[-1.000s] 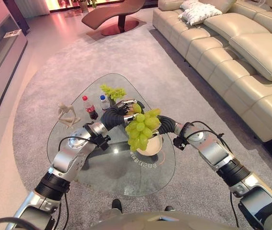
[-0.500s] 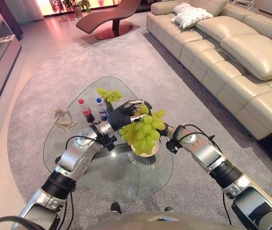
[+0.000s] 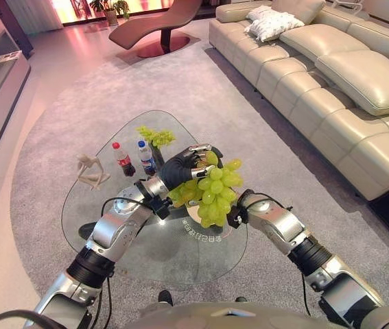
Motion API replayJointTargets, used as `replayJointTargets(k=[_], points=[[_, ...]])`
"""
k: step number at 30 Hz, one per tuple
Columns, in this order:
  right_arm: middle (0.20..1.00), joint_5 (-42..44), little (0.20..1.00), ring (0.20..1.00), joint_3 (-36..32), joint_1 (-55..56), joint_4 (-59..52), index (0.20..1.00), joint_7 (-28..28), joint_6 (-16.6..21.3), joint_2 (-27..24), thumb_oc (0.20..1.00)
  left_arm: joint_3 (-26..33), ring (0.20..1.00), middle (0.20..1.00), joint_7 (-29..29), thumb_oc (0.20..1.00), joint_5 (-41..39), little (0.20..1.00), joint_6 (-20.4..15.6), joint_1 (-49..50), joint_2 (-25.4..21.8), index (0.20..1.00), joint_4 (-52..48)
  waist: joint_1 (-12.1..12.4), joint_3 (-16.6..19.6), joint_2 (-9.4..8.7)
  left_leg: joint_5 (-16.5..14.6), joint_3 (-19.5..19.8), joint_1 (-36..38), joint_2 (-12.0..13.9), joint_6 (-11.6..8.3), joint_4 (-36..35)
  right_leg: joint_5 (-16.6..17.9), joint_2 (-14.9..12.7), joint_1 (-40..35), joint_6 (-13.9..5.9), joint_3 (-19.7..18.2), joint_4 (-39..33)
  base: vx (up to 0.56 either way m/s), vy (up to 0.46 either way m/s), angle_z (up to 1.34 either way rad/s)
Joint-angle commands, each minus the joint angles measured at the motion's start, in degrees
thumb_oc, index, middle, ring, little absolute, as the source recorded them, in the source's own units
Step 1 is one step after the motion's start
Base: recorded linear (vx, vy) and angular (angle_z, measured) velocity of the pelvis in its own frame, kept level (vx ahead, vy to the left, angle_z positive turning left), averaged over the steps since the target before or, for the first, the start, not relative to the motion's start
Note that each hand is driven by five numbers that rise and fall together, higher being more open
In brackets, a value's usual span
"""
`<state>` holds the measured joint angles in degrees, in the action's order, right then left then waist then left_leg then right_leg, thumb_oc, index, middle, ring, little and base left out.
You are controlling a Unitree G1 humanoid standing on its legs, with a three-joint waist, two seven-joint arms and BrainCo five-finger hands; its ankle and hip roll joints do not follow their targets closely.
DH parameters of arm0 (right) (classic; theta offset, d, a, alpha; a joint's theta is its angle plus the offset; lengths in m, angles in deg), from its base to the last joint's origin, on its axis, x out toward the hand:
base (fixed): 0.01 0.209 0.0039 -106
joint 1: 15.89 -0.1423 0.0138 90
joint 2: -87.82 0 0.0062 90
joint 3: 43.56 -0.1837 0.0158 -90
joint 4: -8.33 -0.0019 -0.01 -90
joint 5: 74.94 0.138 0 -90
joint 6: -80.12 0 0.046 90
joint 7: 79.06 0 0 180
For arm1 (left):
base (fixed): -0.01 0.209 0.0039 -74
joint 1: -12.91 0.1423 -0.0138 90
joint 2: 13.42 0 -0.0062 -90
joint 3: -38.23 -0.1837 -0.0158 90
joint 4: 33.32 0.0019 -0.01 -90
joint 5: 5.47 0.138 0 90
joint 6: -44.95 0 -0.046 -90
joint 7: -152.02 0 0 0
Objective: Pick up fruits into the plate
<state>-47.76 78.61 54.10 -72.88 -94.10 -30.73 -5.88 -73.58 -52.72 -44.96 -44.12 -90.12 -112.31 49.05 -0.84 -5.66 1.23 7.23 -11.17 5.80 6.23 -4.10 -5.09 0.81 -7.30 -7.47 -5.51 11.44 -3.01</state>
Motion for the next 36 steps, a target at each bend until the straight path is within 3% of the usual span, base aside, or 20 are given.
replayJointTargets(k=[1,8,9,10,29,36], points=[[1.0,3.9,1.0,1.0,-1.46,-2.27,-1.18,1.0,0.55,6.58,4.57,1.0,1.09,0.2,0.2,-1.48,0.2,-5.03,0.2,-5.38,-2.43,1.65,0.2,-0.61,1.74,0.83,-1.28,-4.84,-1.34,2.22,3.61,-1.48,1.4,2.3,-5.37,-0.21,-2.08,3.36,1.38,0.0,0.0,0.0],[1.0,5.58,1.0,1.0,-2.69,0.39,-2.25,1.0,1.72,8.87,4.45,1.0,4.09,0.2,0.2,-0.29,0.2,-6.01,0.2,-5.83,-0.07,0.99,0.2,-0.46,2.08,1.12,-1.03,-4.72,-1.26,2.16,3.51,-1.51,1.27,2.58,-5.62,-0.31,-2.15,3.85,1.0,0.0,0.0,0.0],[0.718,5.33,0.718,0.718,-2.8,0.6,-2.27,0.718,1.85,9.13,4.45,0.718,4.22,0.2,0.2,-0.22,0.2,-6.17,0.2,-5.97,0.11,0.92,0.2,-0.47,2.08,1.13,-0.99,-4.68,-1.26,2.12,3.5,-1.52,1.28,2.61,-5.61,-0.29,-2.13,3.87,1.01,0.0,0.0,0.0],[0.2,5.12,0.2,0.2,-3.03,0.98,-2.2,0.2,1.66,9.55,4.54,0.2,4.58,0.2,0.2,-0.09,0.2,-6.41,0.2,-6.08,0.45,0.91,0.2,-0.44,2.06,1.14,-0.93,-4.61,-1.33,2.07,3.52,-1.53,1.29,2.64,-5.63,-0.29,-2.13,3.9,0.96,0.0,0.0,0.0],[0.2,4.64,0.2,0.2,-3.27,1.29,-3.55,0.2,1.05,10.06,4.55,0.2,6.2,0.2,0.2,2.44,0.2,-7.06,0.2,-6.11,1.4,2.66,0.2,1.06,2.21,0.94,-1.08,-4.17,-2.12,1.91,3.86,-1.66,1.22,3.1,-6.1,-0.4,-2.14,4.98,0.55,0.0,0.0,0.0],[0.2,4.31,0.2,0.2,-3.56,1.43,-3.57,0.2,1.94,10.35,4.83,0.2,6.16,0.2,0.2,3.87,0.2,-8.22,0.2,-4.0,1.5,3.19,0.2,1.61,2.11,0.87,-1.07,-4.16,-2.23,2.01,3.94,-1.62,1.28,2.98,-6.04,-0.45,-2.06,4.88,0.7,0.0,0.0,0.0]])
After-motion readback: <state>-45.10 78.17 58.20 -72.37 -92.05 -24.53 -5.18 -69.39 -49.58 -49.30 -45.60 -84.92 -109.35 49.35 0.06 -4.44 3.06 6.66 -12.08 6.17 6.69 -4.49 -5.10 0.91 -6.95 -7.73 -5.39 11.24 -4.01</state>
